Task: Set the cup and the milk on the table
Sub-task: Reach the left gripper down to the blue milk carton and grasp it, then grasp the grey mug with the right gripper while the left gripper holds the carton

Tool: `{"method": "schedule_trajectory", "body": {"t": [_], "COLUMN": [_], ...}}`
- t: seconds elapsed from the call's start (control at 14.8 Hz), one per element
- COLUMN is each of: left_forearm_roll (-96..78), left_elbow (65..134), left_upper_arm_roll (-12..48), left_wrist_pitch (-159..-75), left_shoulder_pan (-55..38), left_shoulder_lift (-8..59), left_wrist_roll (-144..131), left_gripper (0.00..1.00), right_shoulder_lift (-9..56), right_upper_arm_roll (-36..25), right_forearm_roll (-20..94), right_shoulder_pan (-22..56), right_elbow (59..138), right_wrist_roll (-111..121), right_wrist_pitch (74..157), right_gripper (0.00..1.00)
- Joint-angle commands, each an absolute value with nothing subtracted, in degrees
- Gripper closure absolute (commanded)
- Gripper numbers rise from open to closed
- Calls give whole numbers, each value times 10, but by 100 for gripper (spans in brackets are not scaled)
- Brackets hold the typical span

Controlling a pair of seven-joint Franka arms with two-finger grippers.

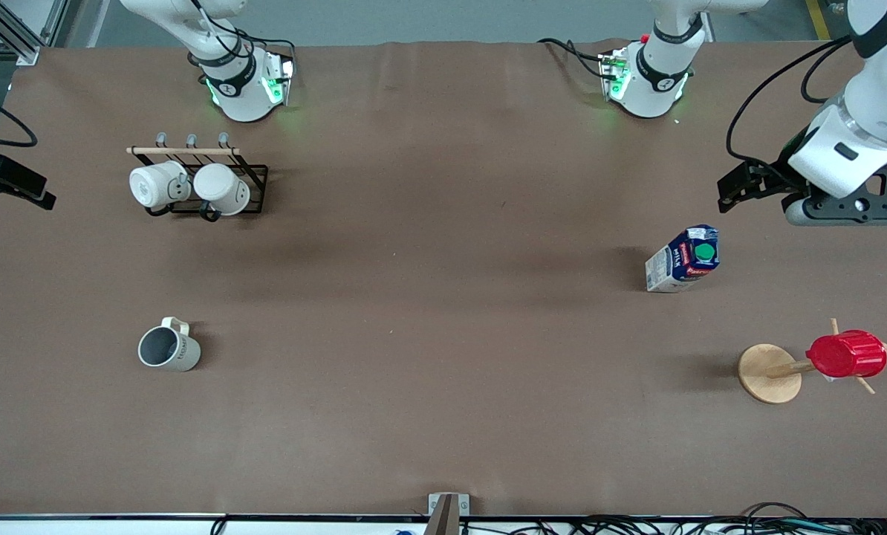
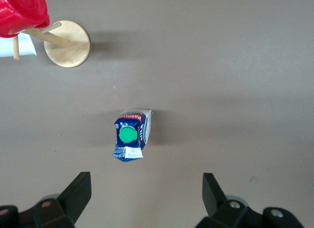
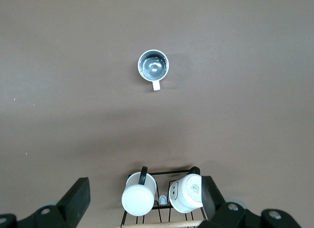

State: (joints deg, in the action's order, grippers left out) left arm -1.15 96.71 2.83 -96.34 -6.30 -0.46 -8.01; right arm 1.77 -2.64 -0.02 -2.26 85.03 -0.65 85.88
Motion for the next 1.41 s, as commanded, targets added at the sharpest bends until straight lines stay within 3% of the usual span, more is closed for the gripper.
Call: {"method": "schedule_trajectory", "body": {"t": [0.0,0.54,1.15,1.35], "left_forearm_roll": [-1,1,7,7], "left_elbow": [968,1084,1190,1194], "left_upper_arm_roll": [27,27,28,31], "left_wrist_pitch": [-990,-1101,-1193,-1197], "left_shoulder_pan": [-58,-18,11,10], "left_shoulder_lift": [24,47,46,49], "left_wrist_roll": [-75,-73,-33,-34], "left_gripper": [1,3,4,4], "right_shoulder_lift": [1,157,286,321], "right_upper_arm_roll": [-19,-68,-62,-62], "right_forearm_roll": [-6,-2,-3,-3], "right_shoulder_pan": [-28,-31,-13,-14], "right_elbow": [867,860,939,979], "right_wrist_roll": [-8,123,130,157], "right_wrist_pitch": [863,1013,1231,1337], "right_gripper": [0,0,0,0]}}
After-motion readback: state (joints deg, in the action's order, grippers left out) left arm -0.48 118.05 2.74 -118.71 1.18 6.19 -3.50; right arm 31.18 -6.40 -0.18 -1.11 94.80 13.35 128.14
